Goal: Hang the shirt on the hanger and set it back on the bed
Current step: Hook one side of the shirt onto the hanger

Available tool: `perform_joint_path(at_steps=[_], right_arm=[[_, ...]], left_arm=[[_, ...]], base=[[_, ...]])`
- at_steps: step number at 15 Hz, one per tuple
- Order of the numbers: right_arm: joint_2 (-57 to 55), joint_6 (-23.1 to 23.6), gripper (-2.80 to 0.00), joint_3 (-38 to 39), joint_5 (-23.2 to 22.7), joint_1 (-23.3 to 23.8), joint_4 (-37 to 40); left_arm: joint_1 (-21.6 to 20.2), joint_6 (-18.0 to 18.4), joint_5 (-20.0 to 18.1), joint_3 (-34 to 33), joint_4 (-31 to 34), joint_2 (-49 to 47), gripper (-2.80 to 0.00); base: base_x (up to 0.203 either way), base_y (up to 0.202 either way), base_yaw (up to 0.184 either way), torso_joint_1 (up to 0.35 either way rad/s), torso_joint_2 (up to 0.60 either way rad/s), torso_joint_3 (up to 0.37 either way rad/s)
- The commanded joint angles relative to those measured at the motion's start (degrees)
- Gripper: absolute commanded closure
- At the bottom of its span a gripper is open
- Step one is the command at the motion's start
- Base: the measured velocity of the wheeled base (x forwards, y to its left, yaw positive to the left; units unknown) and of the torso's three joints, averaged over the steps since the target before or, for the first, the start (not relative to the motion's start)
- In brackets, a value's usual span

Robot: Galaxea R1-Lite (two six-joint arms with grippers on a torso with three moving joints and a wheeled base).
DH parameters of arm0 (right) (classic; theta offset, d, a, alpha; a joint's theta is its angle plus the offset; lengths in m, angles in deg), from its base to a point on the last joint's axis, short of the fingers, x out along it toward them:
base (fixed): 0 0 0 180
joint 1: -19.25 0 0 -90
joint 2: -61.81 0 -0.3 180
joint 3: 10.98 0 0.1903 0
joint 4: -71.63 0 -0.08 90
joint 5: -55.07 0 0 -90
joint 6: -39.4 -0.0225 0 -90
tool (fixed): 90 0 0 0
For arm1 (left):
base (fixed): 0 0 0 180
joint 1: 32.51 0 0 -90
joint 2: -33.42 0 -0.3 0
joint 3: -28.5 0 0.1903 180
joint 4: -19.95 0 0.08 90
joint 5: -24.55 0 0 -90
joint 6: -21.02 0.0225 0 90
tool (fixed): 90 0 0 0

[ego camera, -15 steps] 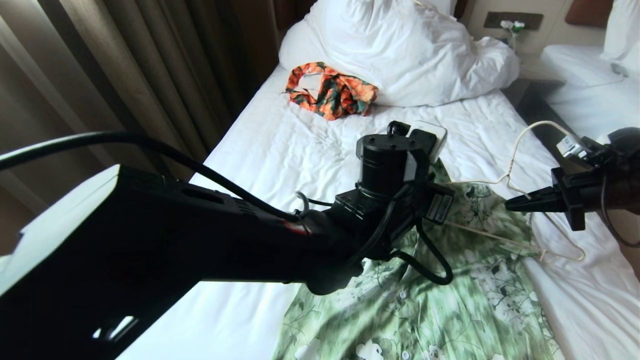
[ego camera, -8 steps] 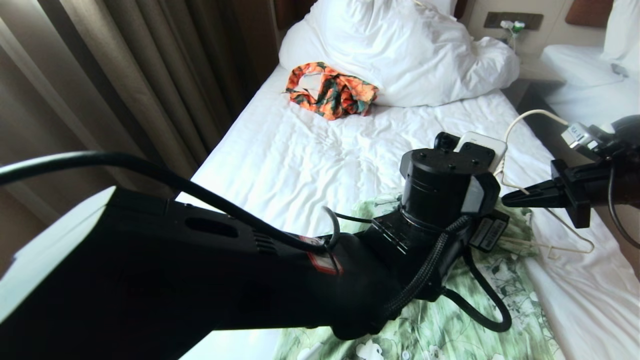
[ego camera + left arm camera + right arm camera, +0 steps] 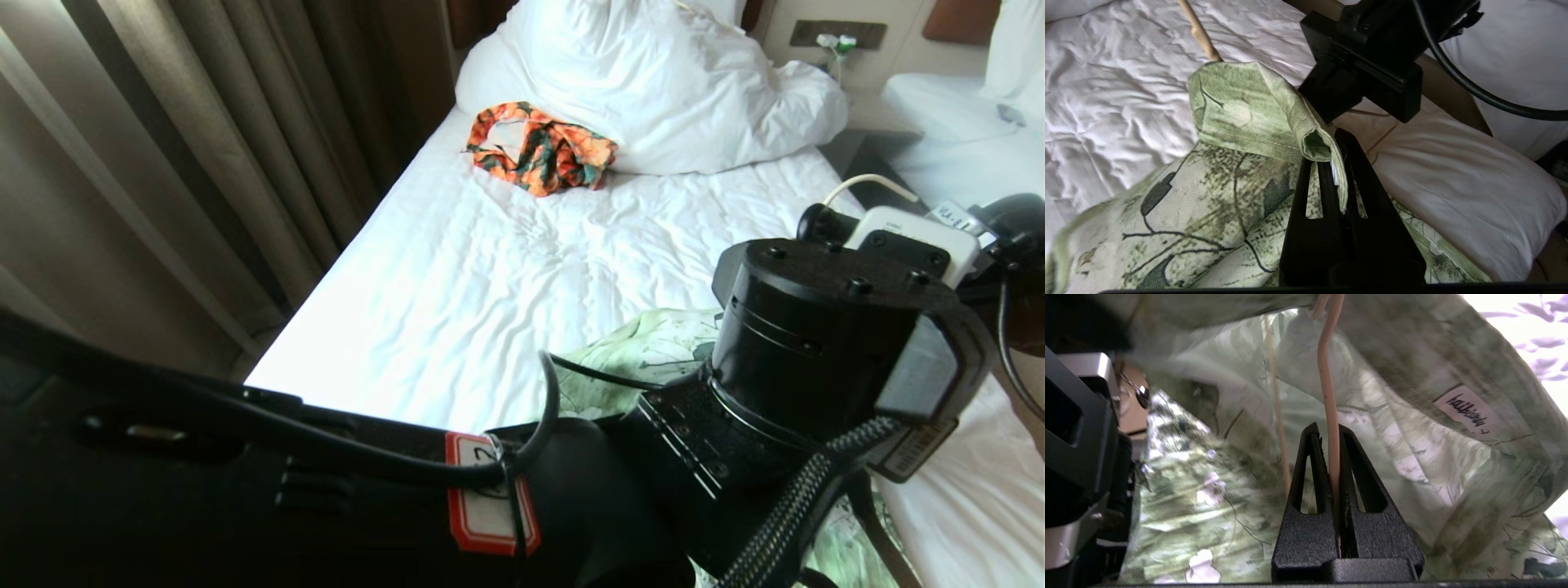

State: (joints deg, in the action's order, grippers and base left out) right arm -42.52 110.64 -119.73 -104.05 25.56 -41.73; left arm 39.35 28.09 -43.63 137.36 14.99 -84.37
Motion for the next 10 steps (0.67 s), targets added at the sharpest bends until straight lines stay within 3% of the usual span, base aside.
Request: perform_joint_path(at_steps=[1,10], right_arm=[[0.0,0.6,0.0,1.4,-1.4,-0.4,0.2],[-1.5,1.9,0.0,13.2,-7.4,-1.3,-10.7]], left_arm=[[1.2,0.0,0.1,-0.9,-0.2,0.0,0.0],[-1.7,2.2,0.0,-0.7,-0.7,-1.3,0.0]], base=[[0.0,0.0,0.0,0.0,0.0,0.0],[0.0,0.0,0.0,0.0,0.0,0.0]])
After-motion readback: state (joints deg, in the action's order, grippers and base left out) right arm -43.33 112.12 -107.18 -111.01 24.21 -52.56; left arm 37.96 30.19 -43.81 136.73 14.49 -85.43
